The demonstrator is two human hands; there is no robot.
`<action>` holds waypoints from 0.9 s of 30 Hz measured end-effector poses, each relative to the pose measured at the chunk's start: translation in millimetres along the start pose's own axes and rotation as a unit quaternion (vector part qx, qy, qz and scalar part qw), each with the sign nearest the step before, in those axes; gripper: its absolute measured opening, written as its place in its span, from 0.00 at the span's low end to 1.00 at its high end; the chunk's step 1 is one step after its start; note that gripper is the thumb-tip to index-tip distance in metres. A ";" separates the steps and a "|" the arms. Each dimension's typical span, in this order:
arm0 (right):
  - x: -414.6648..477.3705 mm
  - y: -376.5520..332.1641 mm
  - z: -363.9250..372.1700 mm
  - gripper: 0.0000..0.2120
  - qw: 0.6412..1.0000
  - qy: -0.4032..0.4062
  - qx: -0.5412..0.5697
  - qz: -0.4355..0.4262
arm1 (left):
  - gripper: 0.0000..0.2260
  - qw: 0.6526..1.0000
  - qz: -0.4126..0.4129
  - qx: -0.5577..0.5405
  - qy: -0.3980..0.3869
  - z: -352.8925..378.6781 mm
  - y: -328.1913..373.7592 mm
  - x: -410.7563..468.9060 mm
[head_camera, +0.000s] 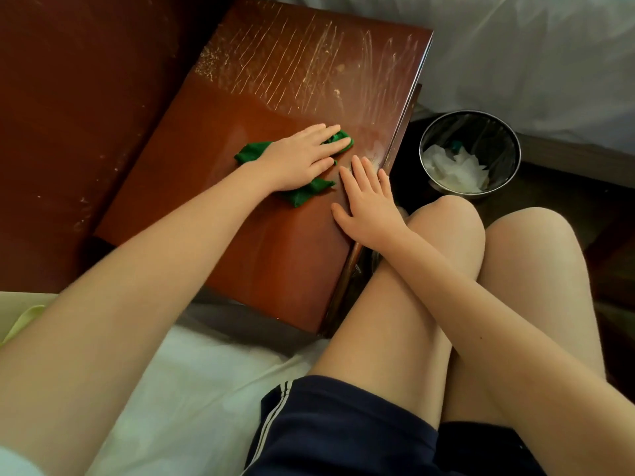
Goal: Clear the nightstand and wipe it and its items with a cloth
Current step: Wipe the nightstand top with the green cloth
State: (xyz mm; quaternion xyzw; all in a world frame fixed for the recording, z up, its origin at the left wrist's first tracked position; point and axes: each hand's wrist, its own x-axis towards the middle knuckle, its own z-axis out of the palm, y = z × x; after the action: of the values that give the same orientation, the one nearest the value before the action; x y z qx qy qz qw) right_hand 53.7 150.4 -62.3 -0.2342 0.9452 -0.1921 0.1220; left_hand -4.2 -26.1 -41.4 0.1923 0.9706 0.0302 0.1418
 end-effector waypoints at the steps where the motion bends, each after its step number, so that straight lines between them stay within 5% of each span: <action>1: 1.6 -1.4 0.0 0.29 1.000 0.004 -0.005 0.000 | 0.21 1.000 0.013 0.016 0.000 -0.4 -6.1 -5.1; 5: 7.7 -4.9 -0.3 0.28 1.000 0.011 -0.011 -0.007 | 0.20 0.996 0.033 0.061 0.057 5.0 -26.6 -26.4; 19: 59.5 -29.9 2.1 0.27 0.999 0.022 -0.024 -0.011 | 0.20 0.955 -0.267 -0.018 0.125 17.6 -93.5 -62.8; 27: 67.4 -44.2 19.0 0.29 0.996 0.049 -0.068 0.018 | 0.20 0.919 -0.367 -0.029 0.141 9.7 -132.8 -50.9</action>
State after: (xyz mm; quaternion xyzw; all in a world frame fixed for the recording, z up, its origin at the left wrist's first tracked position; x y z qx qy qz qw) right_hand 19.3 75.5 -70.3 -0.2152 0.9649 -0.1366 0.0627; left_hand -4.8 -168.2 -52.2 -0.1881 0.9816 0.0311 0.0106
